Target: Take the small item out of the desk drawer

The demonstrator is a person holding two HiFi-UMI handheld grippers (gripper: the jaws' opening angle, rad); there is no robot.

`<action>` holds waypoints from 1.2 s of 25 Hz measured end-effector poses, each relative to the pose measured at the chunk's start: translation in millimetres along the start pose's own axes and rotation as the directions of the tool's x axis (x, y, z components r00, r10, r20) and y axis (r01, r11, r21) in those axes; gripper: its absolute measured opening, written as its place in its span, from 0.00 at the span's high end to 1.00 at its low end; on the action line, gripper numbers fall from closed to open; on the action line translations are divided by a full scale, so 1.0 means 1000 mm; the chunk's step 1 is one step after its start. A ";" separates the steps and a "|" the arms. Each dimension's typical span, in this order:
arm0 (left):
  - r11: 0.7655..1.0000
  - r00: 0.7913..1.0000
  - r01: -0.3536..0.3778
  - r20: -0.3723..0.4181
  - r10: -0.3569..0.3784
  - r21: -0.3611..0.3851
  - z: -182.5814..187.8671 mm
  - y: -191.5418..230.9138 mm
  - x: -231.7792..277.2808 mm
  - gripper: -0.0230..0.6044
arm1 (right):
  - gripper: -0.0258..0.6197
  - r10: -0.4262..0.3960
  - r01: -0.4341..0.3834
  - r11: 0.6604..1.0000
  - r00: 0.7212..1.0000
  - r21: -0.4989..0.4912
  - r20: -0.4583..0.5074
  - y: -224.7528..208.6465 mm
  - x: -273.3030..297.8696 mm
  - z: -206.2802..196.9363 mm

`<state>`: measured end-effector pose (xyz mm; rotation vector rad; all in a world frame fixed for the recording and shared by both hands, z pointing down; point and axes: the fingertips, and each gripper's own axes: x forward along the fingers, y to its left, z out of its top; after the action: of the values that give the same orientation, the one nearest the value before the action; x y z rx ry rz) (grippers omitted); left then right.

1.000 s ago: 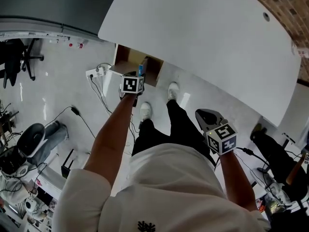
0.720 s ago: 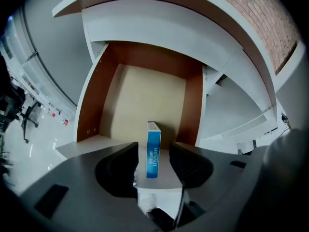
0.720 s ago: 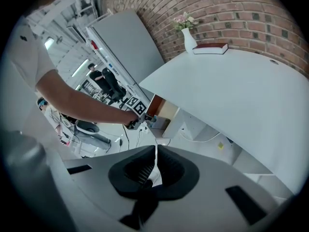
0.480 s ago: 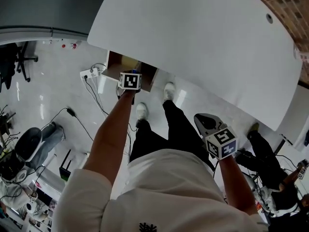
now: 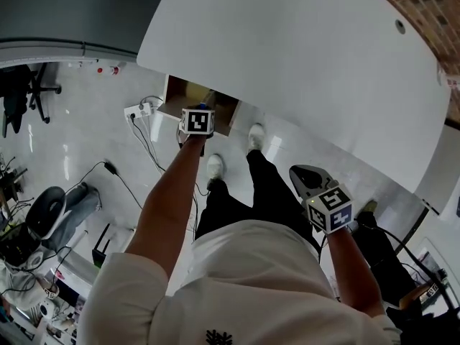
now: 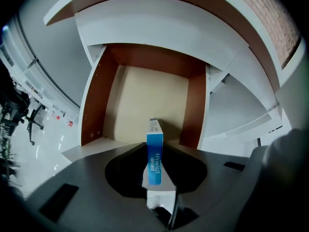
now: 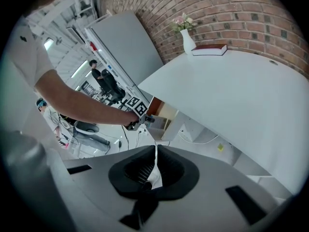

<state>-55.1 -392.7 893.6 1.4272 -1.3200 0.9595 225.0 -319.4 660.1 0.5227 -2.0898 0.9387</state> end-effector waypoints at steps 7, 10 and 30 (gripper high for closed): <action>1.000 1.000 -0.018 -0.001 0.018 0.016 -0.017 0.006 -0.051 0.80 | 0.90 0.005 -0.005 1.000 0.999 -0.024 0.035 0.036 -0.001 0.002; 0.999 0.999 0.018 0.028 -0.019 0.036 -0.022 0.004 -0.072 0.80 | 0.90 0.009 -0.008 1.000 0.999 -0.030 0.051 0.055 -0.001 0.003; 0.975 0.948 0.174 0.243 -0.204 0.141 -0.084 0.021 -0.279 0.80 | 0.90 -0.008 0.030 0.993 0.982 -0.117 0.187 0.204 -0.012 0.019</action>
<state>-103.4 -239.1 650.3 1.7822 -1.2976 0.7535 96.4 -202.1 551.0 0.5858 -2.2882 0.7733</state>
